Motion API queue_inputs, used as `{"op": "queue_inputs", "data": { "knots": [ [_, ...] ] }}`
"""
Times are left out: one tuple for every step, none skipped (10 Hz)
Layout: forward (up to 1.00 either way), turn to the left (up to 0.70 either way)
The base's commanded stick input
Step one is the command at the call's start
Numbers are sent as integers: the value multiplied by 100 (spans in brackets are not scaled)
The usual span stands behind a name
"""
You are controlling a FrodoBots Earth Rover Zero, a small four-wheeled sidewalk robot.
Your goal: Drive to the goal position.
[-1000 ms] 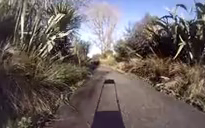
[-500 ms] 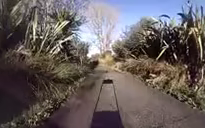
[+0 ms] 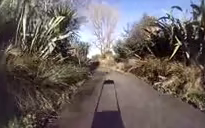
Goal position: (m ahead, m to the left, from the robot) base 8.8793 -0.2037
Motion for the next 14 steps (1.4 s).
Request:
{"op": "queue_inputs", "data": {
  "knots": [
    [85,0],
    [85,0],
    [85,0],
    [85,0],
    [85,0],
    [85,0],
    [85,0],
    [85,0],
    [85,0],
    [85,0],
    [85,0],
    [85,0],
    [85,0],
    [85,0]
  ]
}}
